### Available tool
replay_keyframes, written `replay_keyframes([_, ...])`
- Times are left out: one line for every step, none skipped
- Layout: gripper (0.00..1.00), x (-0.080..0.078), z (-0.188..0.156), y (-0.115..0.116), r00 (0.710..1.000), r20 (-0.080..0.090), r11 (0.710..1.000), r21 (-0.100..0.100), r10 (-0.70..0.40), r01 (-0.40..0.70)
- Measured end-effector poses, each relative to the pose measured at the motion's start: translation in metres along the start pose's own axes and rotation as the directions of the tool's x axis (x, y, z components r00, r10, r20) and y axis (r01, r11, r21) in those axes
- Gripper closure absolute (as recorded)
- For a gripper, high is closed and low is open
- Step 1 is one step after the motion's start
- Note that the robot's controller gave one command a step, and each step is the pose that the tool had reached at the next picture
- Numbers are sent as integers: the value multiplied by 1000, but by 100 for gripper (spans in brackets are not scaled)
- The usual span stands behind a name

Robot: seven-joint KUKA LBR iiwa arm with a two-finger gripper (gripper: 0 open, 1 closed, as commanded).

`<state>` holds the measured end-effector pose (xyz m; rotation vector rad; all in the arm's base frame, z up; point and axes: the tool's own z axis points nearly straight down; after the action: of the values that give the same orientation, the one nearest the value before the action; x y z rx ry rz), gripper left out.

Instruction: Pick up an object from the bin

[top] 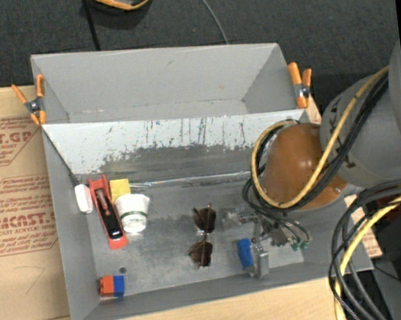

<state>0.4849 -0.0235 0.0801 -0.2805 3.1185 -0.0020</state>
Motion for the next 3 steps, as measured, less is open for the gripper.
replay_keyframes([100,6,9,2,996,-9,996,-2,-86,86])
replay_keyframes([100,6,8,2,996,-9,996,-2,-88,88])
replay_keyframes([100,4,-49,-3,990,-15,990,-5,-139,139])
